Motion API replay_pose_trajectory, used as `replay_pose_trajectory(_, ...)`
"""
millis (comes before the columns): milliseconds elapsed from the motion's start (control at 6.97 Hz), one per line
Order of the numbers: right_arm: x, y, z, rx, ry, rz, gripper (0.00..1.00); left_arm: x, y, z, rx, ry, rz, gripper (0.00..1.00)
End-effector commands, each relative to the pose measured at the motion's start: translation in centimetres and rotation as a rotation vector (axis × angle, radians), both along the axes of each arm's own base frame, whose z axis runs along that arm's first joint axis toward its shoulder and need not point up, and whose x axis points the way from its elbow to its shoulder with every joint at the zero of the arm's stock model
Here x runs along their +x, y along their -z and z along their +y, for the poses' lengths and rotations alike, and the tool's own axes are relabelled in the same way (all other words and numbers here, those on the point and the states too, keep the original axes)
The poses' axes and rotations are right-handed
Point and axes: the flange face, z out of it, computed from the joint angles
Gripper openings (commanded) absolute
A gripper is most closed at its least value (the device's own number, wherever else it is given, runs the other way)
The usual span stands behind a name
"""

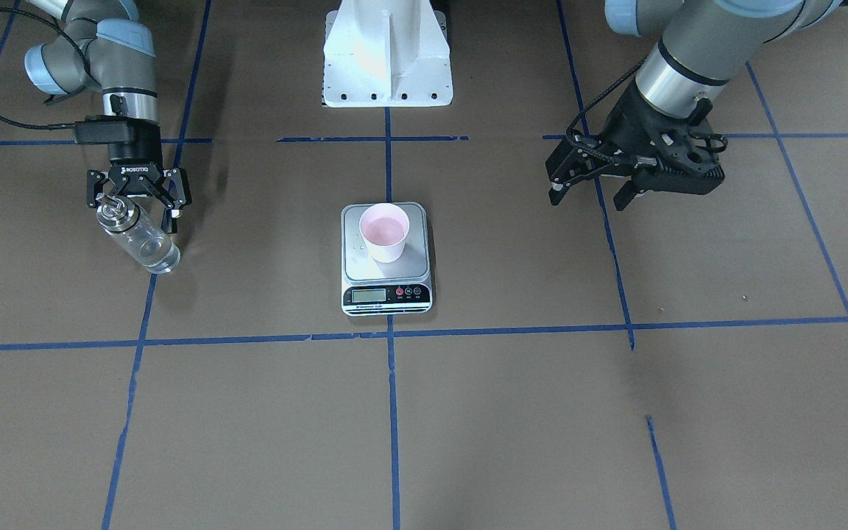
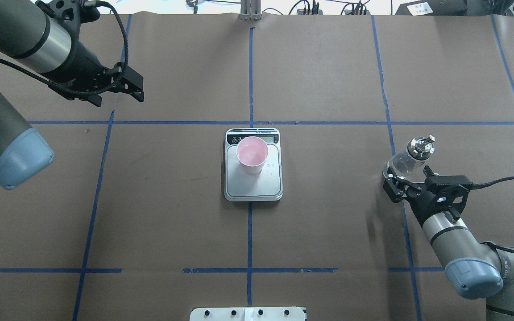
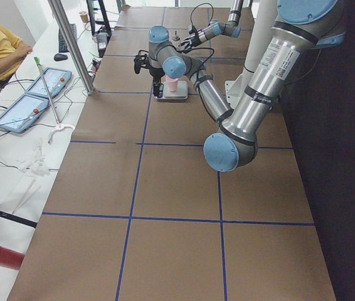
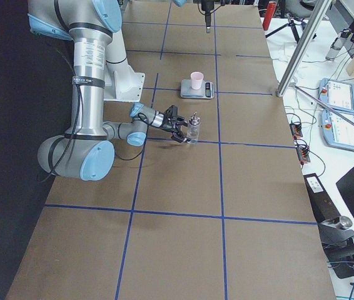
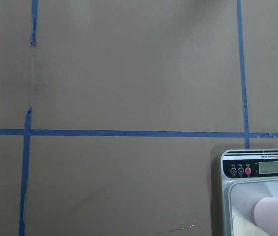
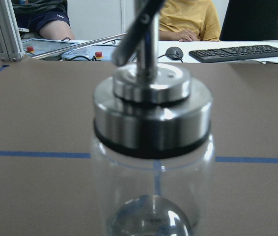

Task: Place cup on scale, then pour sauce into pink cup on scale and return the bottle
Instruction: 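Lift the glass bottle upward with the right gripper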

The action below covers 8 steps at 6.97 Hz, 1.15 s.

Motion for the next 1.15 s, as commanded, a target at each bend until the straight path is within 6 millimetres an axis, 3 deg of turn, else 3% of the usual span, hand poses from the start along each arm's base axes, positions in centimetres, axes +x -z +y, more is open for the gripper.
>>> replay_pose_trajectory(0, -0.9, 1.7, -0.7, 0.022, -0.002, -0.005, 1.0, 0.0, 0.0, 0.0, 0.0, 0.0, 0.0, 1.0)
replay_pose_trajectory(1004, 0.1, 0.0, -2.4, 0.015, -0.04, 0.032, 0.99, -0.3, 0.3, 0.2, -0.005, 0.003, -0.004, 1.0)
